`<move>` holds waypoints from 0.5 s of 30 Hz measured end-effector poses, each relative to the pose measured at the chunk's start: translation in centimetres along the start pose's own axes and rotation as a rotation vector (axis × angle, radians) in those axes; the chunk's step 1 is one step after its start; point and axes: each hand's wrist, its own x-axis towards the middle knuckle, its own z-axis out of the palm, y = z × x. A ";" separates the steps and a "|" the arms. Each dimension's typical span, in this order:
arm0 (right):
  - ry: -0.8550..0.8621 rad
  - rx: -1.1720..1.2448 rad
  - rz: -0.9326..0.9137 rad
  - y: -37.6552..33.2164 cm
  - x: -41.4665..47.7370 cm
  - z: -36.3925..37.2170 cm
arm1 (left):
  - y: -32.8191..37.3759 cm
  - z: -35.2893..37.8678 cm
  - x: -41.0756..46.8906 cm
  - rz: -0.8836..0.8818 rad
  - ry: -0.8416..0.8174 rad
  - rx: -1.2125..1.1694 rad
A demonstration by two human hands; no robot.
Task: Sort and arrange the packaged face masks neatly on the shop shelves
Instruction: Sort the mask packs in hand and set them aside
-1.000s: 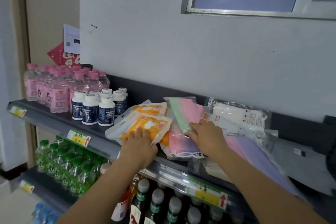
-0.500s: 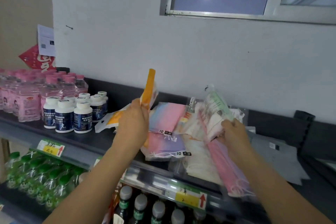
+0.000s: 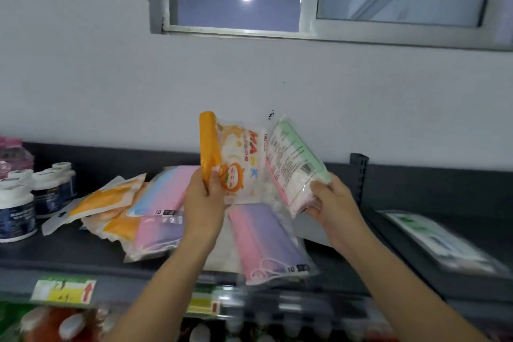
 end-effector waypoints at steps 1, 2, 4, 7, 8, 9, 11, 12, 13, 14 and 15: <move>0.009 -0.004 0.002 -0.3 -0.3 -1.3 | 0.2 1.2 -0.7 -0.002 -0.017 -0.020; 0.023 -0.010 0.001 -0.7 -0.7 -2.8 | 0.5 2.4 -1.4 0.011 -0.039 -0.029; 0.052 -0.016 -0.010 -1.5 -1.5 -6.0 | 1.4 5.1 -3.4 0.044 -0.085 -0.023; 0.088 0.003 -0.016 -3.0 -2.8 -11.0 | 3.0 9.5 -7.1 0.032 -0.162 -0.043; 0.100 0.005 -0.020 -3.6 -3.4 -12.6 | 3.6 10.9 -8.5 0.035 -0.190 -0.042; 0.115 -0.001 -0.022 -4.2 -3.9 -14.3 | 4.1 12.5 -9.7 0.048 -0.221 -0.033; 0.156 -0.022 -0.020 -5.1 -5.0 -17.6 | 4.9 15.4 -12.3 0.094 -0.284 -0.029; 0.176 -0.035 -0.020 -5.5 -5.6 -19.2 | 5.2 16.8 -13.4 0.113 -0.309 -0.026; 0.191 -0.045 -0.020 -5.9 -6.2 -20.8 | 5.6 18.1 -14.6 0.129 -0.328 -0.019; 0.200 -0.053 -0.024 -6.3 -6.8 -22.4 | 6.0 19.3 -15.8 0.138 -0.345 -0.012; 0.205 -0.061 -0.031 -6.7 -7.3 -23.9 | 6.4 20.5 -16.9 0.139 -0.360 -0.016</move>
